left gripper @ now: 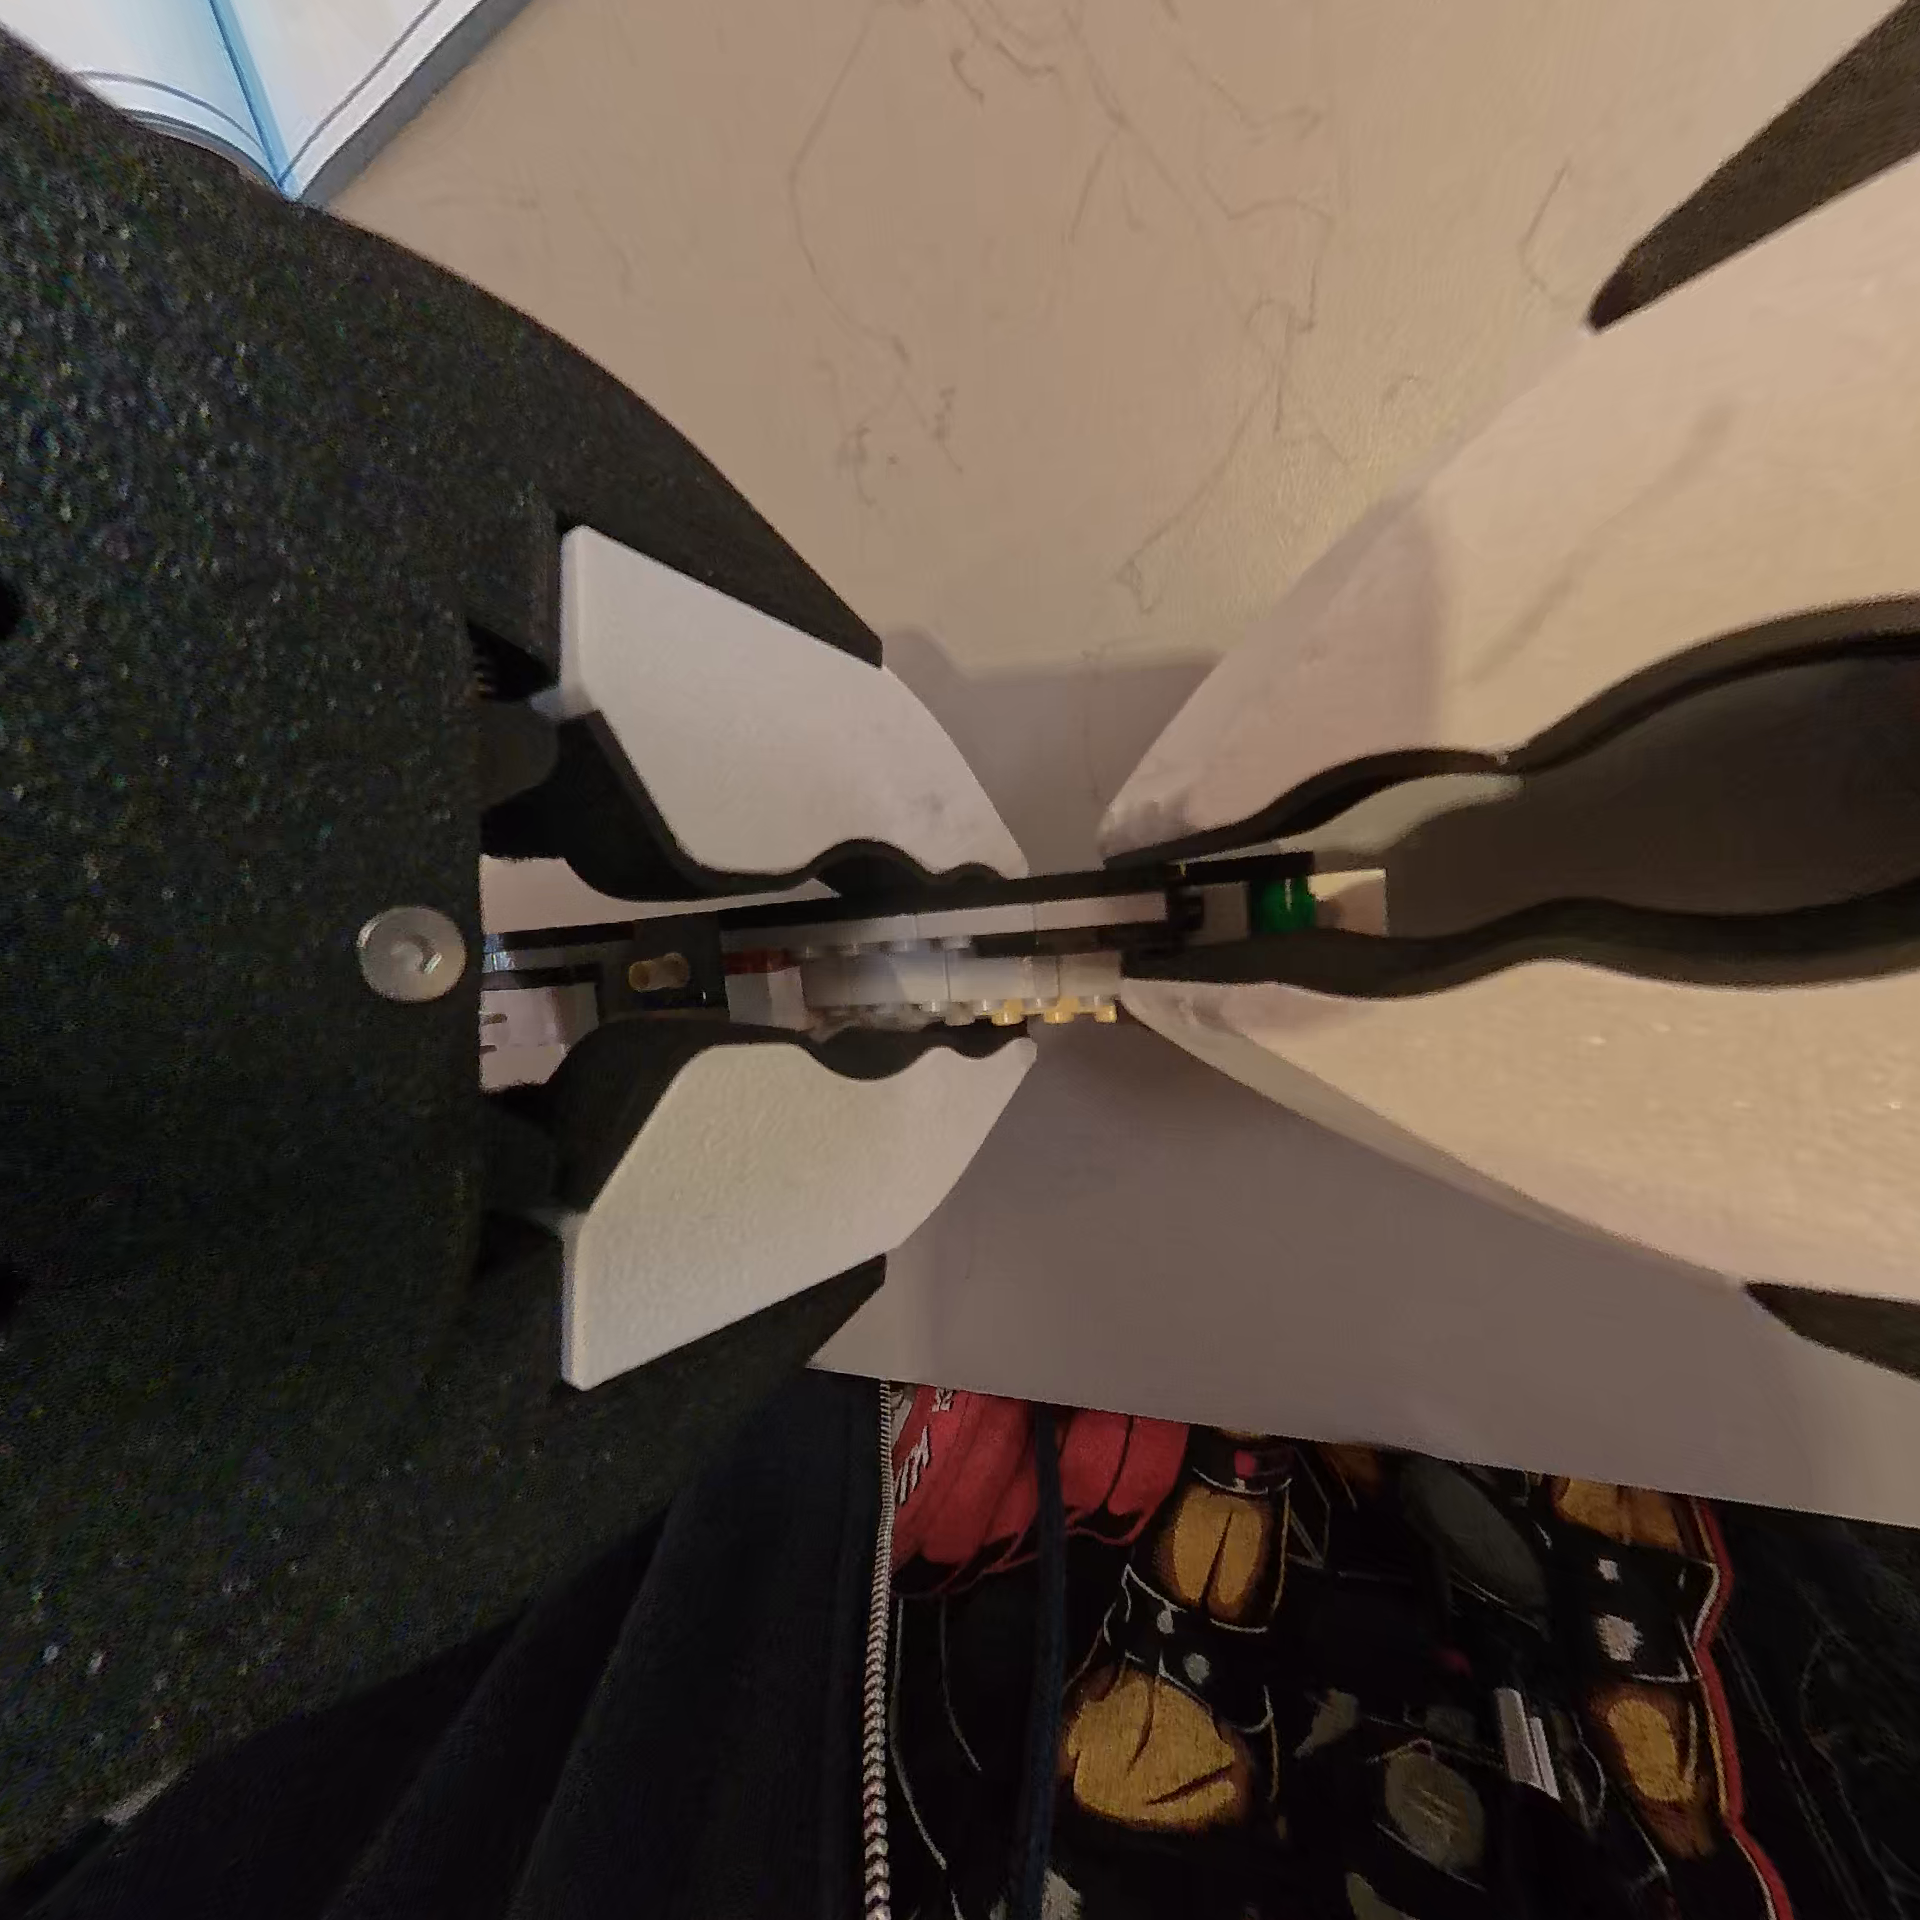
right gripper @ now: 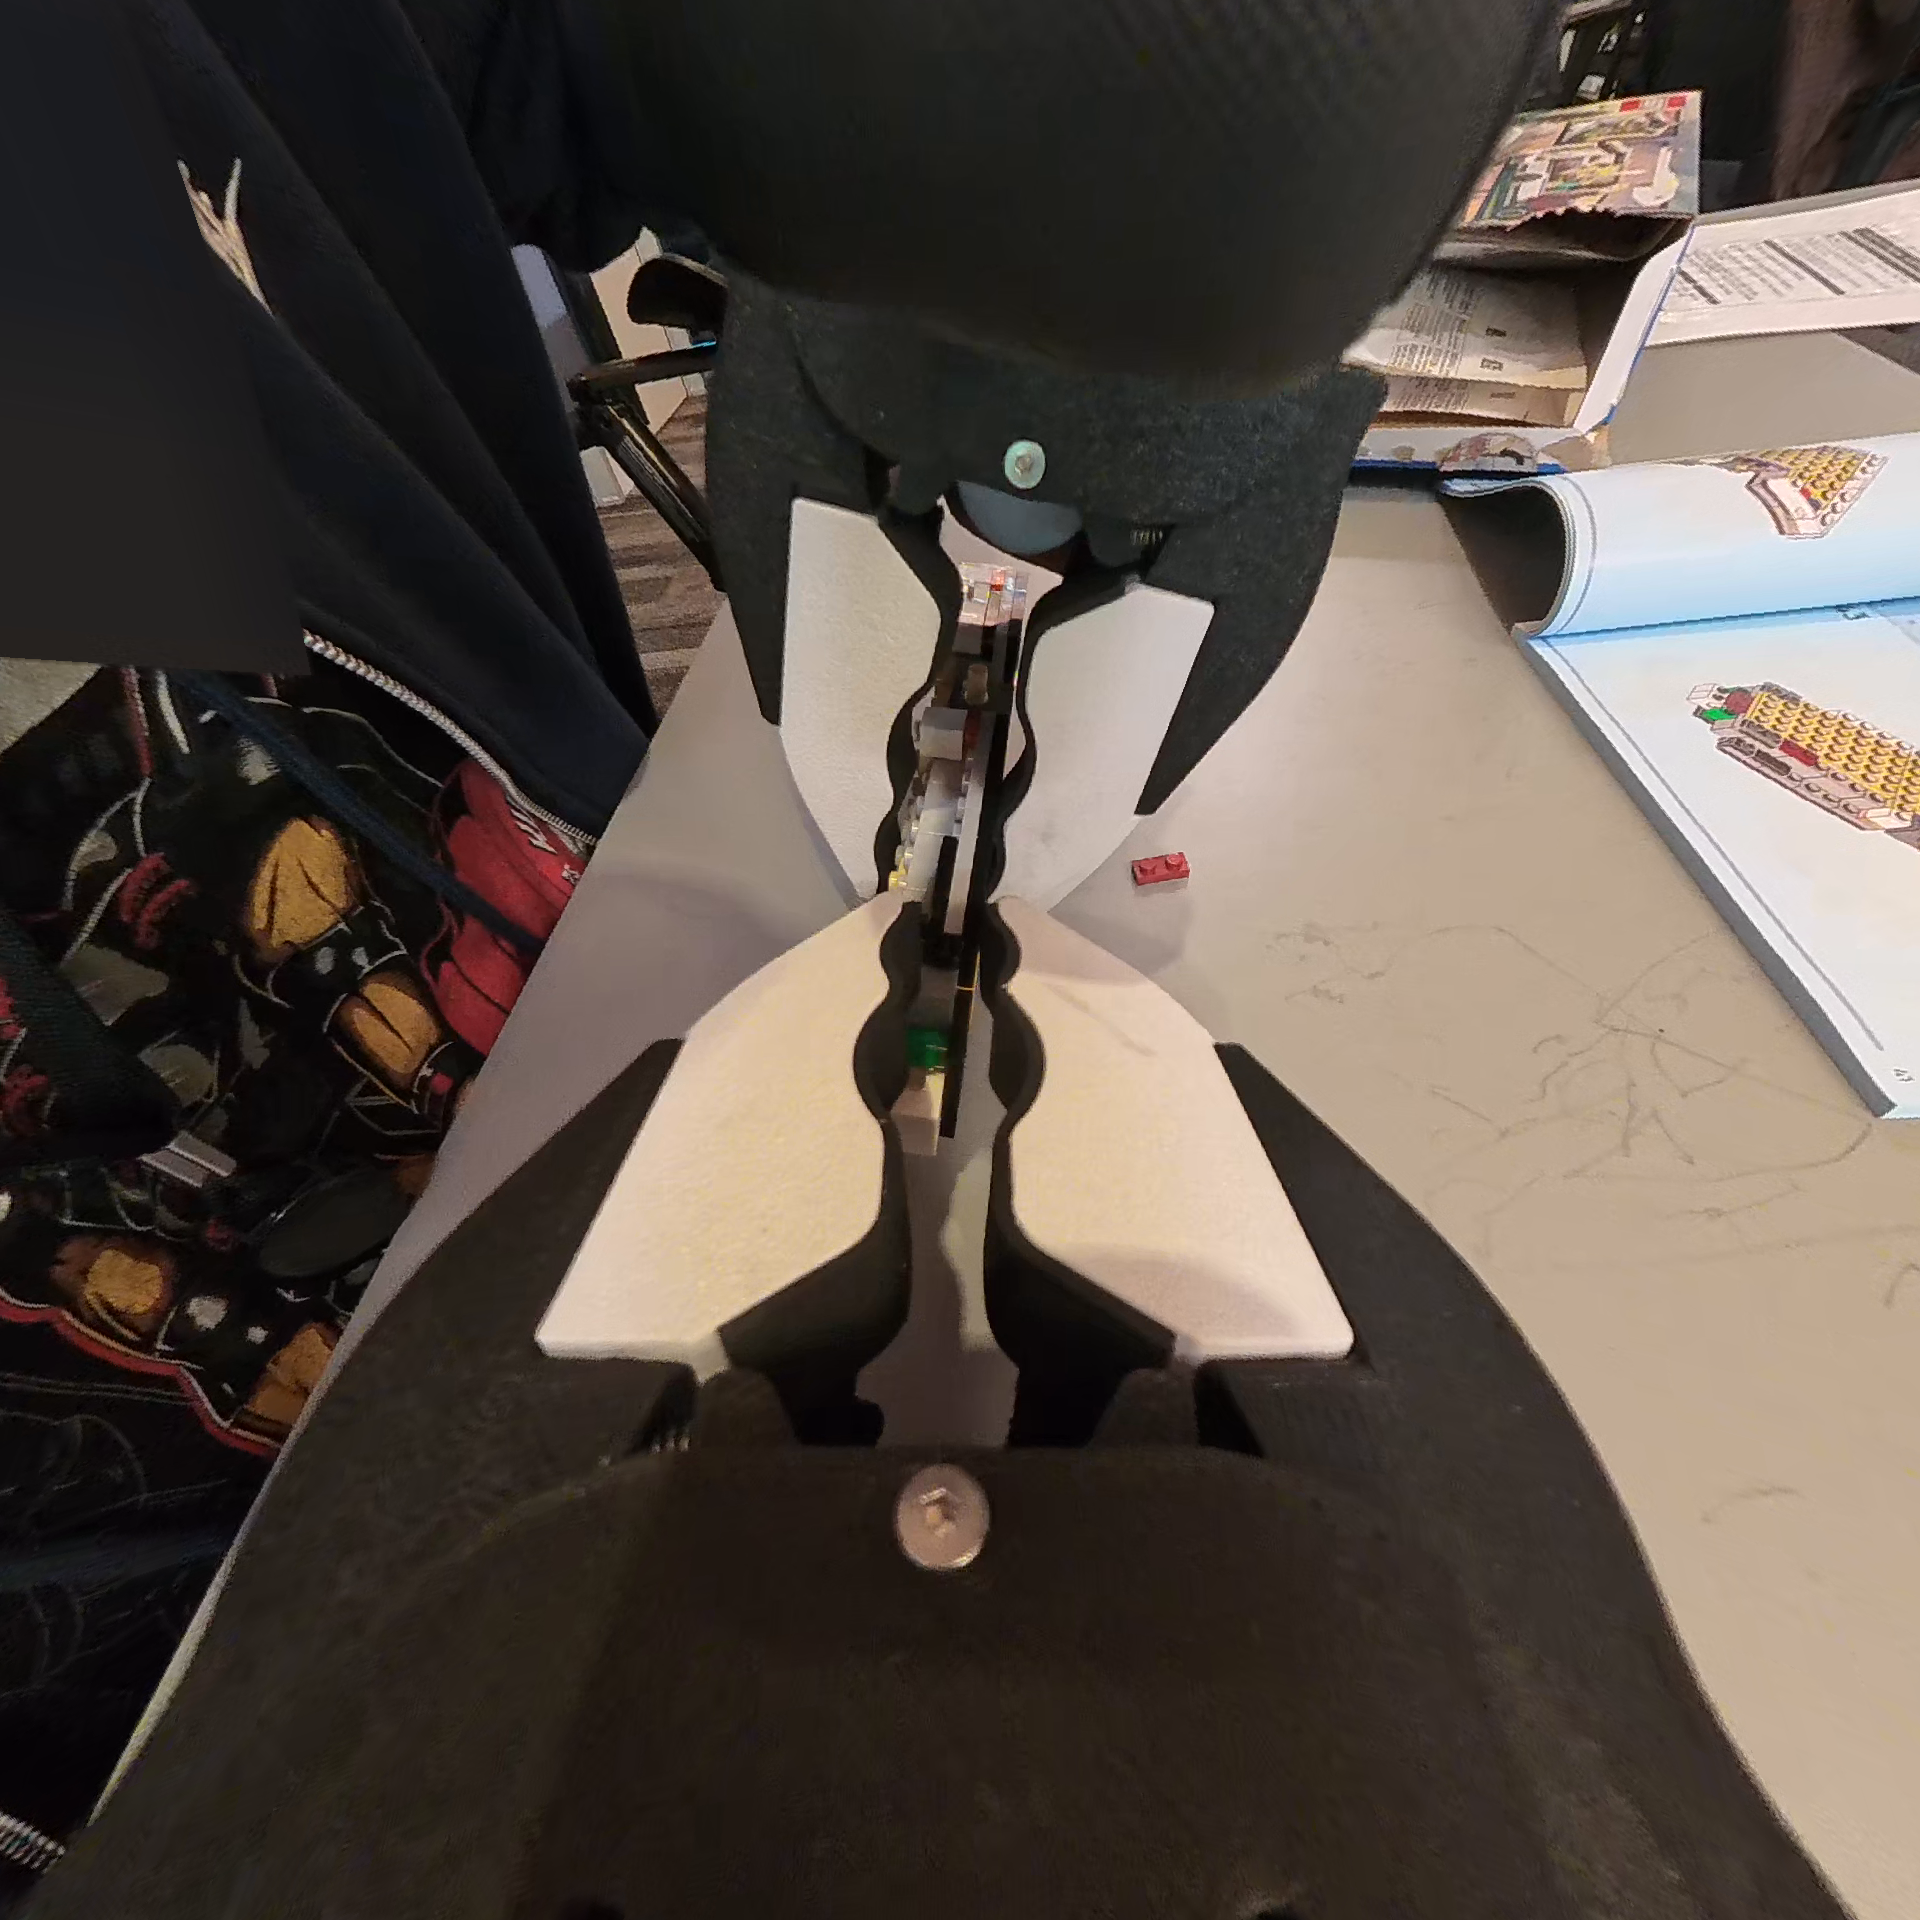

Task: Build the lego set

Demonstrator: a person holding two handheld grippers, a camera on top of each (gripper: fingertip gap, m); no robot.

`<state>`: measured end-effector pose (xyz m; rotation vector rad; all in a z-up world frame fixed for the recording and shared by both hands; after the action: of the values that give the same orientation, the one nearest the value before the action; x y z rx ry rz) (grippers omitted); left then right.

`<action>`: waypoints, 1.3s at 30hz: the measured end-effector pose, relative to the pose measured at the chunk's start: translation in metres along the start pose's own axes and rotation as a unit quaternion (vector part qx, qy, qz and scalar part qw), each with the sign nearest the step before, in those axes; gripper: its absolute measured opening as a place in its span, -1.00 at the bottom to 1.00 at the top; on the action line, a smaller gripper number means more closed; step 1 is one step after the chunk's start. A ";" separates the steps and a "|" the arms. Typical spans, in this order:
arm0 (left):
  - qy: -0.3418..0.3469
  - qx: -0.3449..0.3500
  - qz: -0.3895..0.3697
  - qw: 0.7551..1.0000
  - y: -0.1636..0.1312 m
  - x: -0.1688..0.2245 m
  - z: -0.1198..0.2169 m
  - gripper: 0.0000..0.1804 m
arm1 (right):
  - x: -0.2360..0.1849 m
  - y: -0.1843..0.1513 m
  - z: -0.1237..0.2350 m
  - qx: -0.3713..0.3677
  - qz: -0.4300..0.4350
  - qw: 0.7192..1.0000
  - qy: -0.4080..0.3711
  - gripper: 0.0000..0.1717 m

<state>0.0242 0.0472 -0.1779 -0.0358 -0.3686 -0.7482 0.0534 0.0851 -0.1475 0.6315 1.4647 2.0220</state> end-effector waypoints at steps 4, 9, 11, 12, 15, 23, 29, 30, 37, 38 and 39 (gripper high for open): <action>-0.002 0.001 0.002 1.000 0.001 0.000 0.000 -0.76 | 0.000 0.000 0.000 0.001 0.000 1.000 -0.001 -0.88; -0.003 0.012 0.009 1.000 0.002 -0.003 0.001 -0.76 | 0.003 0.001 0.001 0.005 -0.002 1.000 -0.014 -0.87; -0.012 0.024 0.020 0.999 0.002 -0.006 0.003 -0.76 | 0.008 0.002 0.003 0.006 -0.001 0.999 -0.035 -0.83; -0.018 0.028 0.028 0.999 0.002 -0.008 0.003 -0.76 | 0.008 0.003 0.004 0.007 -0.002 0.999 -0.032 -0.75; -0.031 0.036 0.045 0.998 -0.002 -0.011 0.002 -0.76 | 0.008 0.003 0.006 0.009 -0.006 0.999 -0.032 -0.71; -0.076 0.059 0.066 0.993 -0.006 -0.009 0.004 -0.76 | 0.010 -0.003 0.003 -0.001 -0.018 0.999 -0.033 -0.70; -0.106 0.070 0.073 0.989 -0.005 -0.007 0.003 -0.76 | 0.011 -0.003 0.003 0.011 -0.044 0.999 -0.024 -0.70; -0.114 0.073 0.076 0.988 -0.005 -0.006 0.003 -0.76 | 0.011 -0.003 0.003 0.013 -0.048 0.999 -0.021 -0.70; -0.129 0.078 0.086 0.985 -0.005 -0.007 0.002 -0.76 | 0.011 0.001 0.006 0.042 -0.083 0.996 0.001 -0.70; -0.125 0.075 0.084 0.986 -0.006 -0.007 0.002 -0.76 | 0.012 0.001 0.006 0.045 -0.088 0.995 0.003 -0.70; -0.122 0.073 0.083 0.986 -0.005 -0.007 0.001 -0.76 | 0.013 0.001 0.006 0.046 -0.093 0.995 0.002 -0.70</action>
<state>0.0157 0.0478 -0.1798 -0.0197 -0.6451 -0.5500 0.0480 0.0982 -0.1444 0.5069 1.5667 1.8232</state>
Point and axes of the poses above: each gripper's, where its closed fingertips meet, z back along the fingers, y out of its top, x = y × z across the jaws, the point moved 2 cm from there along z, back along the fingers, and after that the axes turned 12 degrees about z, right-handed, at the moved point
